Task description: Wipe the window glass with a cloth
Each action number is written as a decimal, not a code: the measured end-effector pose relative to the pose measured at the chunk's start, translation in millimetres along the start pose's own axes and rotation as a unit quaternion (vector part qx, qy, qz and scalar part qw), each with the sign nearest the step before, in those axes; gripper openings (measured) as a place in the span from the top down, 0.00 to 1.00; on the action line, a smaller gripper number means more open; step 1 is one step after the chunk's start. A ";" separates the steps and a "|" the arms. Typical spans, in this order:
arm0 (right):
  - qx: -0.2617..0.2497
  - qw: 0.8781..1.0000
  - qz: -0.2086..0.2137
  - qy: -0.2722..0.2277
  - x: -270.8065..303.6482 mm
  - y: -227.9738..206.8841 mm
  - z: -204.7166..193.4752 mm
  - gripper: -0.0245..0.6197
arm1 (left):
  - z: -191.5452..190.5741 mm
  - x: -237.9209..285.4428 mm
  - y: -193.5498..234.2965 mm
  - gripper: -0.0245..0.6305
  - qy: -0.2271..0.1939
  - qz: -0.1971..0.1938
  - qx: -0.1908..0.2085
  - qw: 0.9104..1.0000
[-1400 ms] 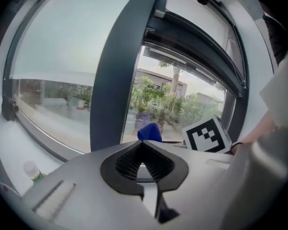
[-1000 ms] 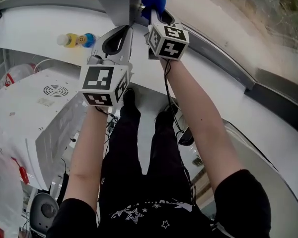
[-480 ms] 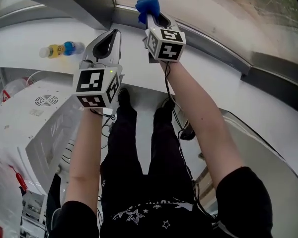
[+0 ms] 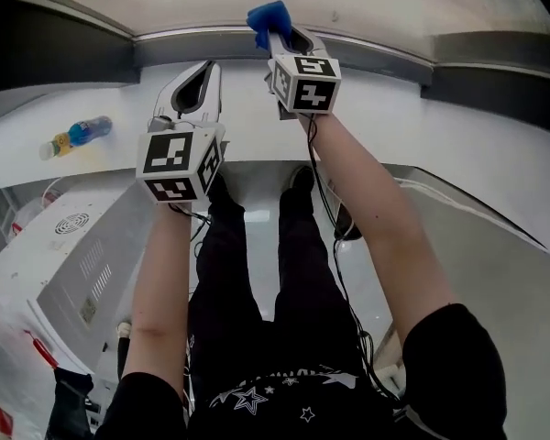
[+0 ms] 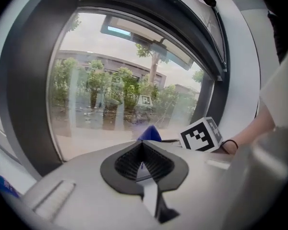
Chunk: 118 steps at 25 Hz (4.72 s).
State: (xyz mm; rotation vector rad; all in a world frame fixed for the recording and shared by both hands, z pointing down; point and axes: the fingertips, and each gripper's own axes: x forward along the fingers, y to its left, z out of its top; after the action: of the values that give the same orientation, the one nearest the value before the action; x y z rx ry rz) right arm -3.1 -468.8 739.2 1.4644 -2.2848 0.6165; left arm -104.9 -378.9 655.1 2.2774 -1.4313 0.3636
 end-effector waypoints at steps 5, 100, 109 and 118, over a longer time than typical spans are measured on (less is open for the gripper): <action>0.030 0.999 -0.045 -0.002 -41.5 -78.7 -6.1 0.84 | 9.0 33.8 -76.8 0.95 0.010 -0.051 0.029 0.998; 0.023 0.982 0.094 -0.164 -667.1 167.4 12.5 0.84 | 35.8 -478.0 -348.6 0.95 -0.126 -0.060 0.092 0.986; -0.001 0.981 0.104 -0.162 -753.7 166.8 -27.7 0.84 | -0.3 -534.6 -419.1 0.95 -0.139 -0.049 0.082 0.986; 0.008 0.982 0.103 -0.159 -801.1 171.6 -57.9 0.85 | -26.5 -578.2 -460.2 0.95 -0.137 -0.042 0.089 0.986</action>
State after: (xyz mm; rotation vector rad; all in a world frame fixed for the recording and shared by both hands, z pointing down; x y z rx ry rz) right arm 164.3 233.4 347.5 1.4315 -2.7088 0.4857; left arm 58.4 264.8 329.9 2.6057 -1.4761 0.1621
